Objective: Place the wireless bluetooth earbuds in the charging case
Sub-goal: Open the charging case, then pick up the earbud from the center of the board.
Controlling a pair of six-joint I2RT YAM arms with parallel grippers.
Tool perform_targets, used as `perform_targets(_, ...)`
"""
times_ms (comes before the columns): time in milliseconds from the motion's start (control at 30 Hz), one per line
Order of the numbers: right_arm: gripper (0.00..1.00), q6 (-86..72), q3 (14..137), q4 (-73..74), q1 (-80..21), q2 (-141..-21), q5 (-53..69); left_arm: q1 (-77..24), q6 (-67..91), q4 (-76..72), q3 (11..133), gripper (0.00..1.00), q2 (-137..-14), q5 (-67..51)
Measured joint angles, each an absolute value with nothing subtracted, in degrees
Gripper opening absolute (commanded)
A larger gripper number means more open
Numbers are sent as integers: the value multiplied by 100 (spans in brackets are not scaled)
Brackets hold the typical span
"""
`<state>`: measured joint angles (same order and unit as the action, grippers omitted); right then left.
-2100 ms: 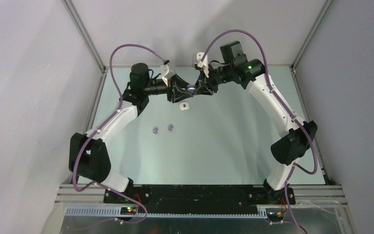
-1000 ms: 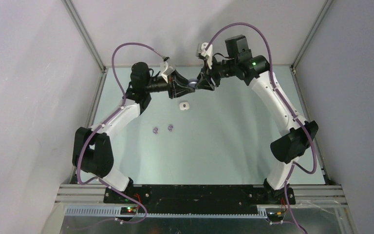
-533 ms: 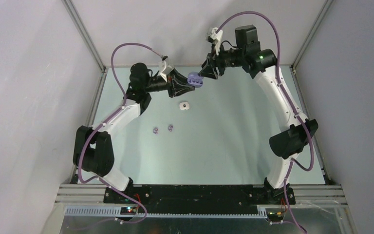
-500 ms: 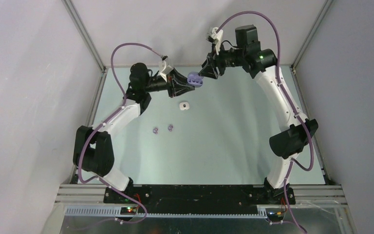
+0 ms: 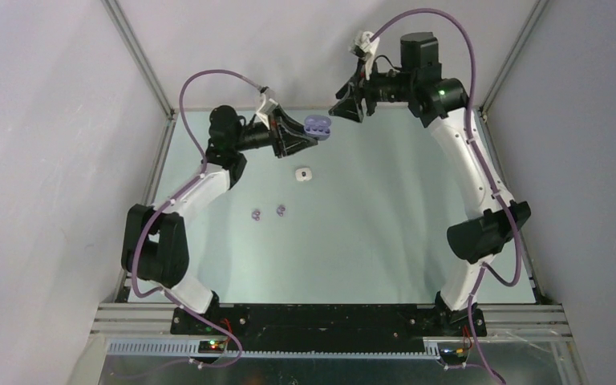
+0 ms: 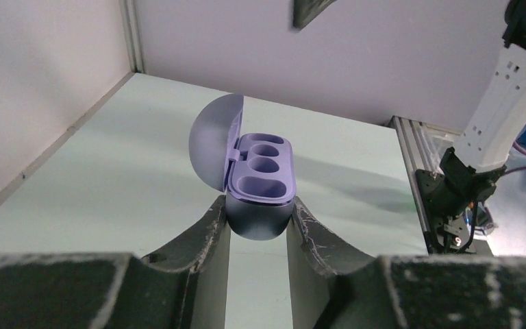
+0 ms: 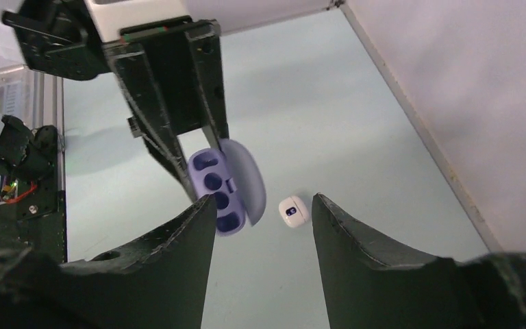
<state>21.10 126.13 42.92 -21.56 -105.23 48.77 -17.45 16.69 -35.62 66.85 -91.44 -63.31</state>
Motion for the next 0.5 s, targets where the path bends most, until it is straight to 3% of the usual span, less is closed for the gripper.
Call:
perform_targets(67, 57, 2073, 12604, 4237, -2110, -10416, 4943, -1647, 1931, -3684, 6639, 0, -9155, -6265)
perform_targets(200, 46, 2196, 12265, 4128, -2038, -9996, 4987, -1417, 2309, -3837, 6506, 0, -9137, -6055)
perform_targets(367, 25, 2954, 10919, 3938, -2108, -9338, 4936, -1066, 2552, -3632, 6121, 0, -8812, -5658)
perform_targets(500, 20, 3723, 9929, 3826, -2355, -9314, 4724, -733, 2550, -3109, 5795, 0, -8082, -5151)
